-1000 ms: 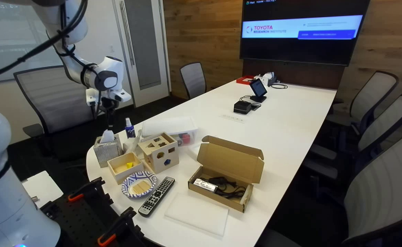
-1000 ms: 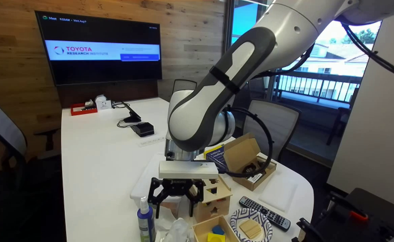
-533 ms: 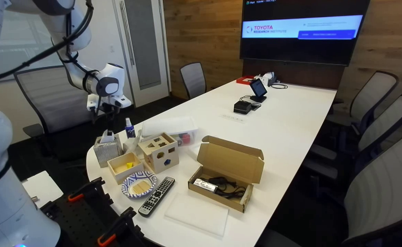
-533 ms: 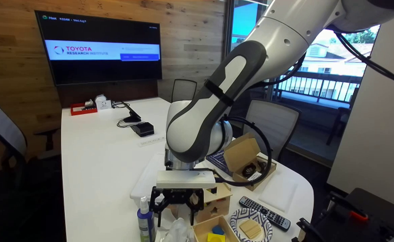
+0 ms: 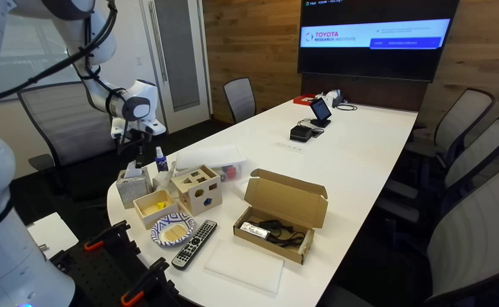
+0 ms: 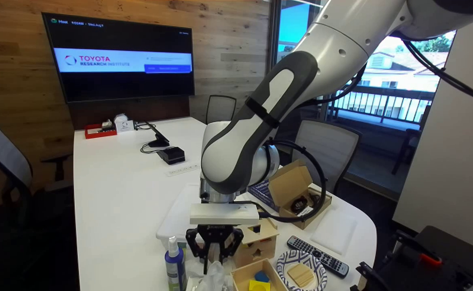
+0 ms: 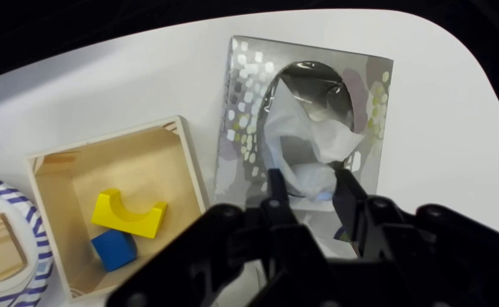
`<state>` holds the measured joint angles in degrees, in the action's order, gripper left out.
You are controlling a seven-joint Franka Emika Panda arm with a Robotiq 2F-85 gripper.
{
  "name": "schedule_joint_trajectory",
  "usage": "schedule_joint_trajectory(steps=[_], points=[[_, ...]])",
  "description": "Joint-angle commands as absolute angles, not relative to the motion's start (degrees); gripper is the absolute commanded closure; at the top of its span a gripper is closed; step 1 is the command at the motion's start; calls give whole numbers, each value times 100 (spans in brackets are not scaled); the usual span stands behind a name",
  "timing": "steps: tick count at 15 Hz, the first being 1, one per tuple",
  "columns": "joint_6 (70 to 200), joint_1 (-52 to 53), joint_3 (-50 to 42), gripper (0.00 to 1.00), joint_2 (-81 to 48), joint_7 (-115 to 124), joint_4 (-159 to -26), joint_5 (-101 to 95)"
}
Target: Use the napkin to wipe the shape sorter
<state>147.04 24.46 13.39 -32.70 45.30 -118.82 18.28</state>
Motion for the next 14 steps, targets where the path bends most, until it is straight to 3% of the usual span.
schedule_joint_trajectory(steps=[1,3,14], points=[[14692,2337,1445,95,-3367,4318,-11755,1942],[14711,2282,1498,100,-3391,4187,-11750,1998],[14858,2252,1305,100,-2780,3864,-12020,1802]])
